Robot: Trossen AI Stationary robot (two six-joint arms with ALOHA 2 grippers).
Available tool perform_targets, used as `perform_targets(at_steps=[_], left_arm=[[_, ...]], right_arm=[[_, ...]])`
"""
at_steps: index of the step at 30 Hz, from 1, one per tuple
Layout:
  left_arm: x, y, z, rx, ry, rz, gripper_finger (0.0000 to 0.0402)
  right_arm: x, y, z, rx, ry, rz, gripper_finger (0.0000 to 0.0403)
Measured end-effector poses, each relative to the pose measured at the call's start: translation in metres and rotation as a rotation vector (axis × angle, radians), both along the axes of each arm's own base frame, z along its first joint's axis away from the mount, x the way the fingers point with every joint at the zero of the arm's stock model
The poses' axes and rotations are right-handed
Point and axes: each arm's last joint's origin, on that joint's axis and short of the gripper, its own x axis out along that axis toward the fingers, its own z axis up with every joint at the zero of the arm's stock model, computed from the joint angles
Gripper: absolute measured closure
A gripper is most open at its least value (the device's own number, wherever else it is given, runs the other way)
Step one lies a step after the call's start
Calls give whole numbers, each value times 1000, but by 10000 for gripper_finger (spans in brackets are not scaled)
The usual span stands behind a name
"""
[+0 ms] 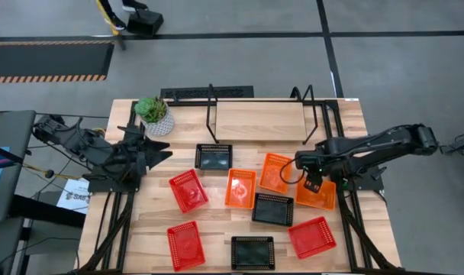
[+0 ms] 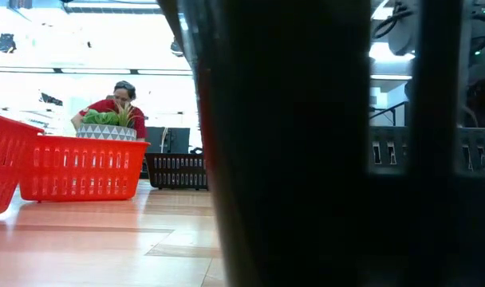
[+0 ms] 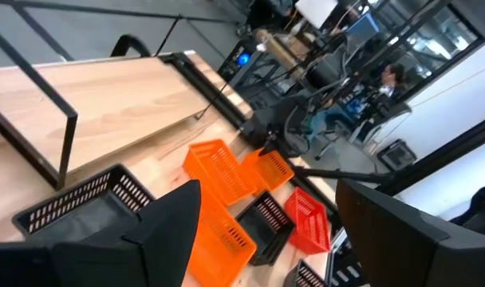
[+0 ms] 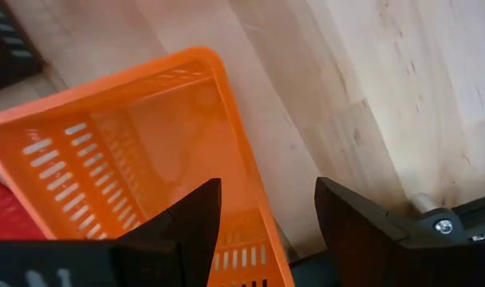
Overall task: Stack baskets on shelf by color
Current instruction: Put the right orange bin on the shelf
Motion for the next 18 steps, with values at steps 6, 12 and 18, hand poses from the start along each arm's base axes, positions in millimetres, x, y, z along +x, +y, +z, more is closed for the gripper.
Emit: perform_targets(at_steps=[6,12,18], left_arm=[[-1,0,-2,-7,14,5,122],[-1,0,-2,-4,16,4,122],[-1,1,-4,6,35,5,123]], right_arm=[[5,0,-8,-5,56,34,175],[12,0,-17,-30,106,41,175],[17,0,-27,-33,173,42,175]])
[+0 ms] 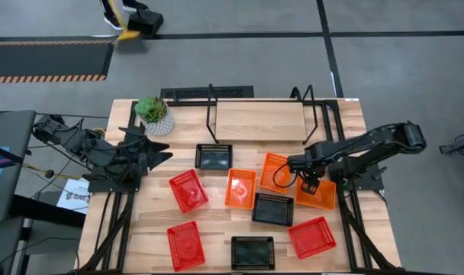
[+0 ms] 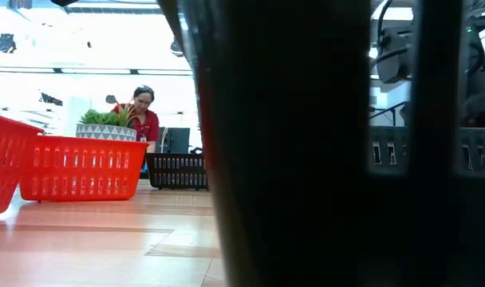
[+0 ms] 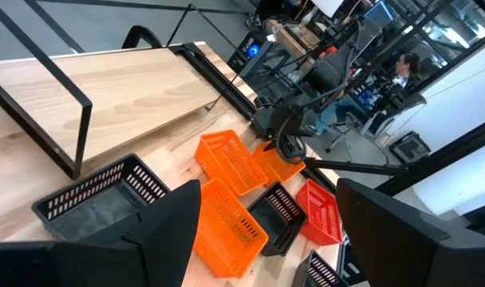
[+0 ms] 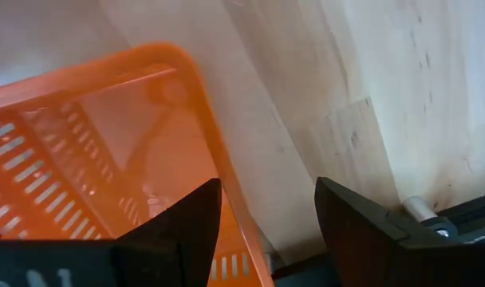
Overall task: Stack baskets on shelf by color
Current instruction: Put the right orange bin on the shelf
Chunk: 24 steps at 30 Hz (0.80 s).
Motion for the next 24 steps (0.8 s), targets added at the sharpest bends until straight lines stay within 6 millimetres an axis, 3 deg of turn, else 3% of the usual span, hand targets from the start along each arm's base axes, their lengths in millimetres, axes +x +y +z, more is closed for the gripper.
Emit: perform_targets(at_steps=[7,10,15,19,24], left_arm=[[0,0,0,-1,0,0,123],[0,0,0,-1,-1,0,123],[0,0,0,-1,0,0,123],[0,0,0,0,3,0,123],[0,0,0,0,4,1,123]], right_arm=[[4,0,-9,-3,63,-5,197],[4,0,-11,-4,82,-15,246],[0,0,-9,-4,117,-57,368],[-3,1,2,12,100,-90,386],[3,1,41,12,-1,-103,394]])
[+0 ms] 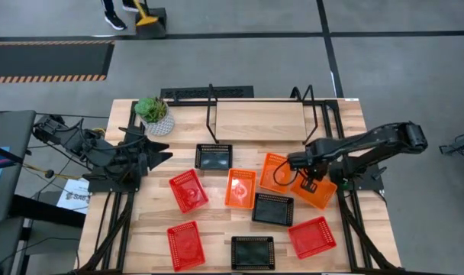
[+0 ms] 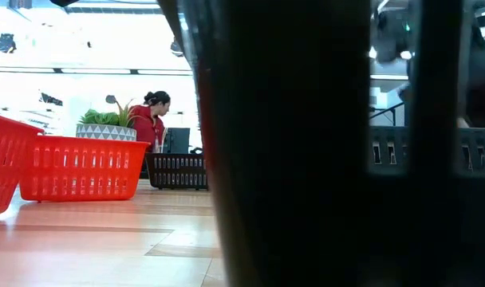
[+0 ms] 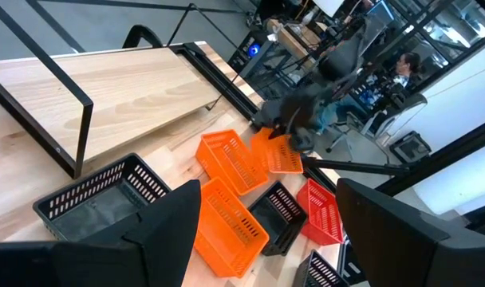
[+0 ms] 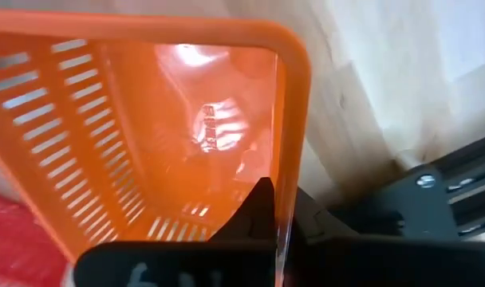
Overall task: Stack baskets on shelf by color
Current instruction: Put the right orange bin on the shelf
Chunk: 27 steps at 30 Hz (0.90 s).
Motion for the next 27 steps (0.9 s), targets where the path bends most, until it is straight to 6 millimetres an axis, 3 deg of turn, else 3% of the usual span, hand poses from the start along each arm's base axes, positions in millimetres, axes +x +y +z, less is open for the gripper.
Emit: perform_targets(at_steps=[4,8,14,20,27], left_arm=[[0,0,0,0,0,1,123],[0,0,0,1,1,1,123],[-1,1,0,19,-2,44,123],[-1,1,0,20,-2,46,123],[-1,2,-1,5,0,55,123]], right_arm=[[9,-2,49,2,-153,-37,391],[28,-12,103,-46,-427,-143,396],[72,-58,159,-180,-781,-396,387],[125,-128,168,-292,-904,-521,396],[168,-191,128,-296,-785,-650,375]])
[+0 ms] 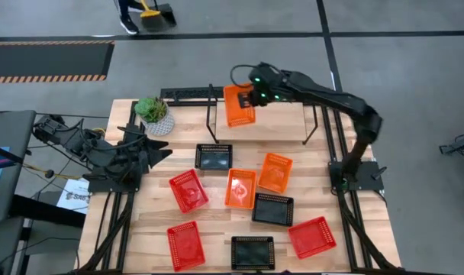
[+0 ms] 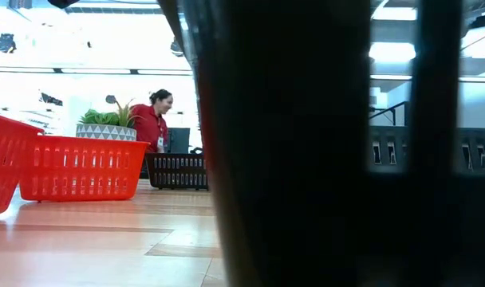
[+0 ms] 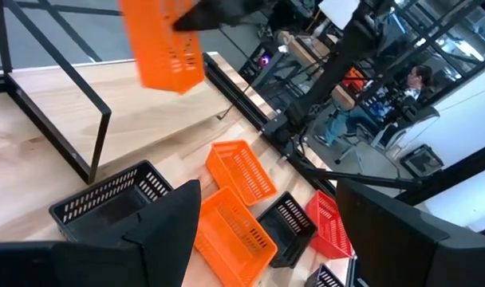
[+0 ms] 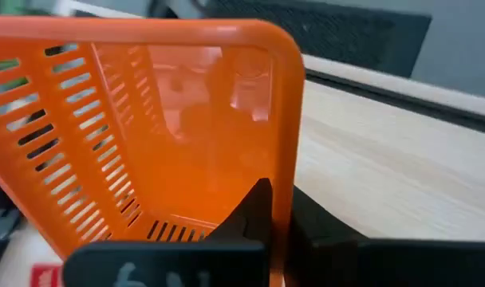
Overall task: Stack baskets on shelf by color
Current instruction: Put the right orange bin on the shelf
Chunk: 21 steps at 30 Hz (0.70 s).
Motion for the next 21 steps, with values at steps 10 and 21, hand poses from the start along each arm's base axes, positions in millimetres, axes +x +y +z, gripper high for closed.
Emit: perform_targets(at_steps=[10,21], left_arm=[[0,1,0,15,-9,42,123],[0,1,0,14,-11,47,123]], right_arm=[[33,-27,-67,151,97,-33,385],[39,-38,-93,255,103,-91,327]])
